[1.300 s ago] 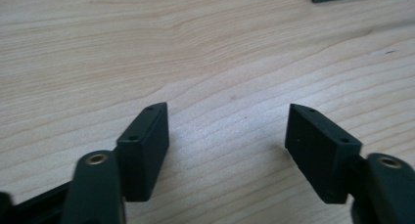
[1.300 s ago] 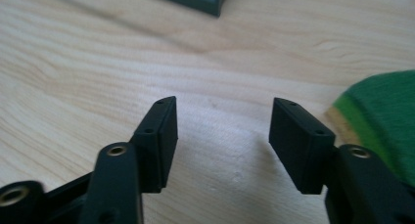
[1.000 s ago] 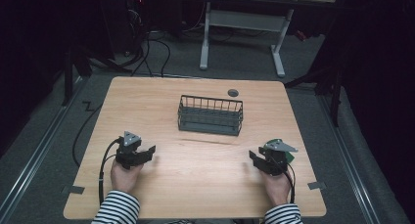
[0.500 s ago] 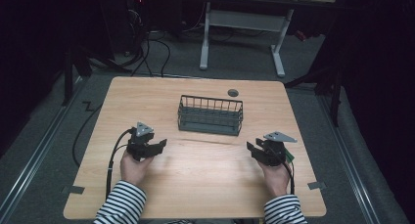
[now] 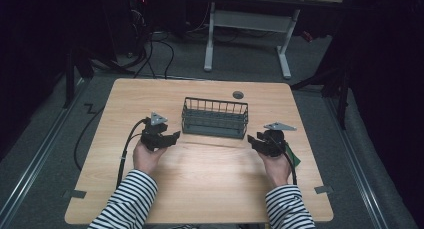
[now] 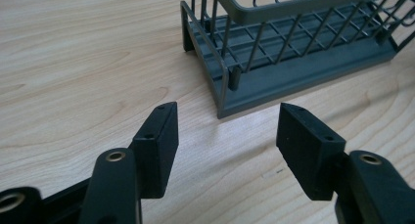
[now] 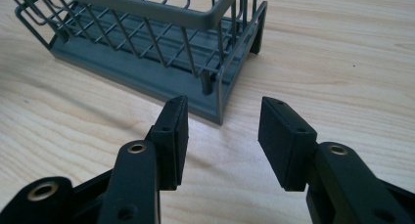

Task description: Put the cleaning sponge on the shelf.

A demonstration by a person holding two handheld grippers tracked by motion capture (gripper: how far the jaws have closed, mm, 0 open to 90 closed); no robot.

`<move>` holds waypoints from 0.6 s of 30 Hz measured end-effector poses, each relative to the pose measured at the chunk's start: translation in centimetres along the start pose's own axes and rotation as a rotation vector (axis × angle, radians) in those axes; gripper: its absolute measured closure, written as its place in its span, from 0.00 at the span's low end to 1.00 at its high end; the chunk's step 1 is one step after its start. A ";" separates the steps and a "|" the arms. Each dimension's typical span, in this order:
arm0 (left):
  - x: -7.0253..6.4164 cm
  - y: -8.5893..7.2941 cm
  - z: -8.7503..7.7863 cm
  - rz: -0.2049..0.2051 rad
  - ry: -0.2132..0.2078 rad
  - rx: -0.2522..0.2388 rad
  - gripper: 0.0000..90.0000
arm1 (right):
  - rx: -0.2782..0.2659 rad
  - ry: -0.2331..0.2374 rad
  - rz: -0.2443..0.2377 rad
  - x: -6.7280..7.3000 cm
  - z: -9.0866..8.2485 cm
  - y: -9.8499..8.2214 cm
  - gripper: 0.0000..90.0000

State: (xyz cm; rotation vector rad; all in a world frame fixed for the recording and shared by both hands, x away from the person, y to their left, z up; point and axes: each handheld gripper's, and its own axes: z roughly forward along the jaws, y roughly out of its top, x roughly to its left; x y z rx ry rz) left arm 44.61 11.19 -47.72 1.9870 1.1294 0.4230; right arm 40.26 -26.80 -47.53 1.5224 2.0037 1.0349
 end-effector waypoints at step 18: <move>0.0 1.3 3.5 -0.010 0.013 0.057 0.49 | 0.043 -0.005 0.043 0.4 3.4 1.4 0.64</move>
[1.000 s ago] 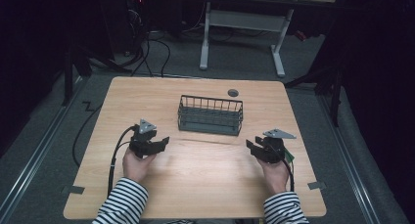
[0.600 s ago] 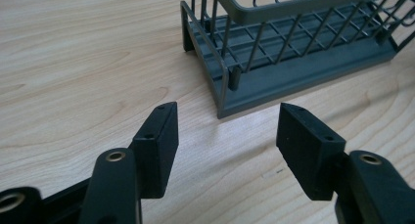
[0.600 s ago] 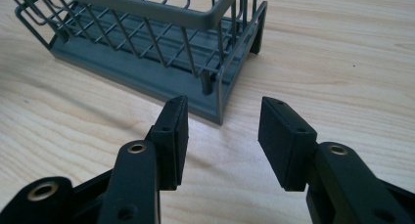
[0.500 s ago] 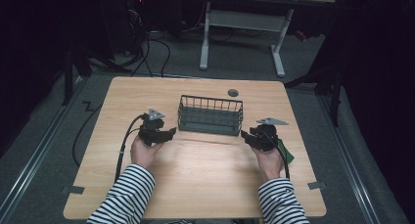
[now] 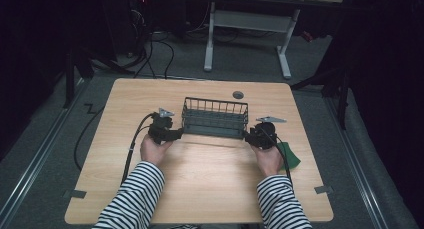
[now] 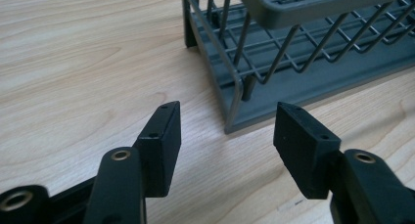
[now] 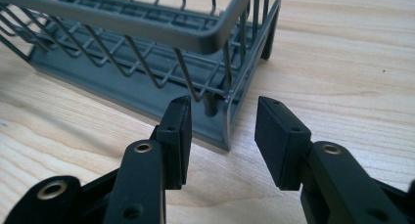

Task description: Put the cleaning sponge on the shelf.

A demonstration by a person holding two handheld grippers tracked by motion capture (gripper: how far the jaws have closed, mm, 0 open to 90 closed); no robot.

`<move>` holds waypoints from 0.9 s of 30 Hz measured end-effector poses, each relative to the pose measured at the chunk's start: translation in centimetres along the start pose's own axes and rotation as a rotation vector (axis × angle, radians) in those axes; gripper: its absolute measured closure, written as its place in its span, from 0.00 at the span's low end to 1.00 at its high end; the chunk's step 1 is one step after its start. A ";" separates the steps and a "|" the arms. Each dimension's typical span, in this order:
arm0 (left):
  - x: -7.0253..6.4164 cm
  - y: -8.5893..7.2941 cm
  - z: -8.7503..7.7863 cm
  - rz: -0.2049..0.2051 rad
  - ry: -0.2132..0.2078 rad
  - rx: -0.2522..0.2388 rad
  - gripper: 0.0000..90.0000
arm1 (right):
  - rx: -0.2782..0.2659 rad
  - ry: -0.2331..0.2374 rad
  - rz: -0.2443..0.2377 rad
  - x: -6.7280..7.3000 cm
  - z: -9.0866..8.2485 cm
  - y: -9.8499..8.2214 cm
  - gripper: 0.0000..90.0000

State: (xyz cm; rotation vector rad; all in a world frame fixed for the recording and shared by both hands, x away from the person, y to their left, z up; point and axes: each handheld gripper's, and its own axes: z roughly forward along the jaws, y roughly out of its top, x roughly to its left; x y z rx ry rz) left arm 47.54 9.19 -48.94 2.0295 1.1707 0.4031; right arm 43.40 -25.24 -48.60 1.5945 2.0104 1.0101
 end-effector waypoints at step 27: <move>-0.2 0.1 2.6 0.000 -0.031 0.013 0.86 | 0.034 -0.020 -0.048 -0.1 2.0 -0.6 0.93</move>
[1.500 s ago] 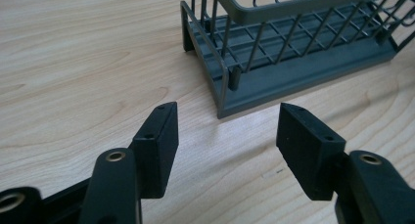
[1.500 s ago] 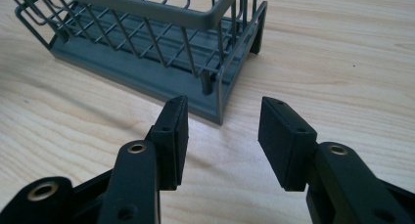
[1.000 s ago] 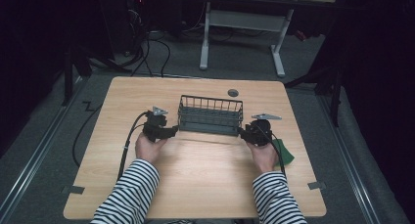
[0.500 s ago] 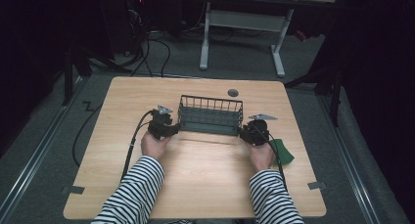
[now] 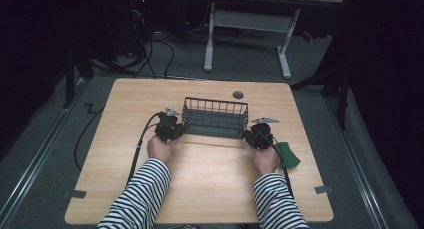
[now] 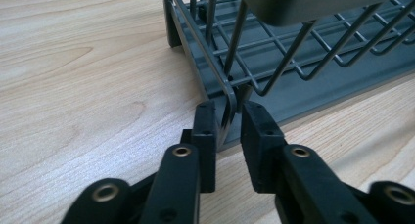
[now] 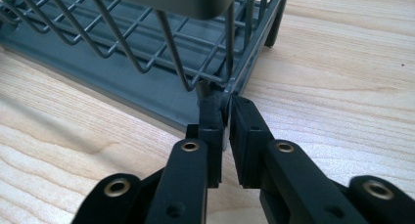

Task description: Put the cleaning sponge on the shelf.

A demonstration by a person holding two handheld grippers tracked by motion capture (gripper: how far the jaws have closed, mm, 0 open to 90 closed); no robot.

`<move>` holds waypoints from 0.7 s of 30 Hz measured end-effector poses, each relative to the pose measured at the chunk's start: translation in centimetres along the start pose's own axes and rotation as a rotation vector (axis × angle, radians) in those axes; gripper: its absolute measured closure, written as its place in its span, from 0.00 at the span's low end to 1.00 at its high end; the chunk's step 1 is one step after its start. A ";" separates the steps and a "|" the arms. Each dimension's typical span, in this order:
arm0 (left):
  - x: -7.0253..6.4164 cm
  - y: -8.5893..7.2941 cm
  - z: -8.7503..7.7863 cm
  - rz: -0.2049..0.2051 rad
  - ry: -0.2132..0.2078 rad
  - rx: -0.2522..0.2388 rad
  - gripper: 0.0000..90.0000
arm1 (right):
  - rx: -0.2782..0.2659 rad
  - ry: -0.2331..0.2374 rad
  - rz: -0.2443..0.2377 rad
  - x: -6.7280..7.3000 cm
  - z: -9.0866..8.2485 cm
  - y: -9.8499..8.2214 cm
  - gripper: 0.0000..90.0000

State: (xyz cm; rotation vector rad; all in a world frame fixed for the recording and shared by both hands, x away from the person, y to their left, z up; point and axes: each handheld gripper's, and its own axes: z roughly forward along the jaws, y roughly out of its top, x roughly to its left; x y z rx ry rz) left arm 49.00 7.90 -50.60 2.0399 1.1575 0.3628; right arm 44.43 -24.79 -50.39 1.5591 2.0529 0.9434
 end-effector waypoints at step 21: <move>0.1 -0.3 -0.8 0.029 -0.026 0.025 0.96 | 0.021 0.002 -0.031 0.5 -0.7 -0.5 0.95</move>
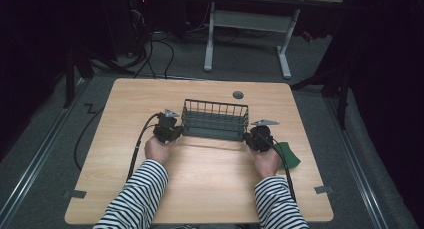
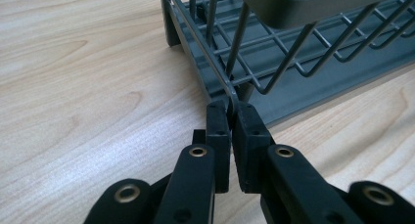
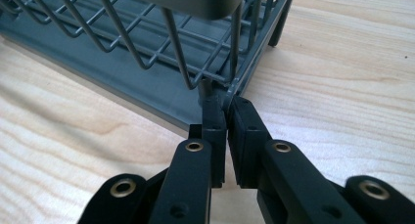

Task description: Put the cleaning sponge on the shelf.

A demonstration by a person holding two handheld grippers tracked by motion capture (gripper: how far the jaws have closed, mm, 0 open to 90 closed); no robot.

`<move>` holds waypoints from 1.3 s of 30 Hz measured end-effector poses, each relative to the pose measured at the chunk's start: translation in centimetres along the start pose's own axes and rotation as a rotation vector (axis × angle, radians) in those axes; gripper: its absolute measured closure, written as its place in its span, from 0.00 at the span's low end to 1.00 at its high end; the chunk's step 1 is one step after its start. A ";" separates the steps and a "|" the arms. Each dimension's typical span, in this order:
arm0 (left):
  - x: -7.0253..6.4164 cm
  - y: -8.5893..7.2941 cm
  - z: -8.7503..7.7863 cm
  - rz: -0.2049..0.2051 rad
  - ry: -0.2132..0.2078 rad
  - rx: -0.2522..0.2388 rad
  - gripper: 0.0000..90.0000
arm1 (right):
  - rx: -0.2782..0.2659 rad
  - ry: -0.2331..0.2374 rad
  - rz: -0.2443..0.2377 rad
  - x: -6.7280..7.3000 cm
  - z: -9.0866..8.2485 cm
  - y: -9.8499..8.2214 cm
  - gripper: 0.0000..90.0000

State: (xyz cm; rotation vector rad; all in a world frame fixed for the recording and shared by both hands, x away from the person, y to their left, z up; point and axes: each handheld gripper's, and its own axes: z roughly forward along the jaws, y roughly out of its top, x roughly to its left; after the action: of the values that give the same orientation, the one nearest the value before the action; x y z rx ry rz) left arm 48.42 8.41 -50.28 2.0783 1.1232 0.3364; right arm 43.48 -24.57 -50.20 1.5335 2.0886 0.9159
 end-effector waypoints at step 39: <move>-3.3 -4.8 -4.5 0.084 -0.073 0.000 0.96 | -0.025 0.062 -0.102 3.3 -6.5 -7.2 0.95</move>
State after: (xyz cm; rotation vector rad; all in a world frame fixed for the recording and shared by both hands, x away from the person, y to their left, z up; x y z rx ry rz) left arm 41.12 9.56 -50.17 2.1249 0.9953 0.2986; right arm 33.22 -24.58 -50.45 1.3895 2.1684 0.9601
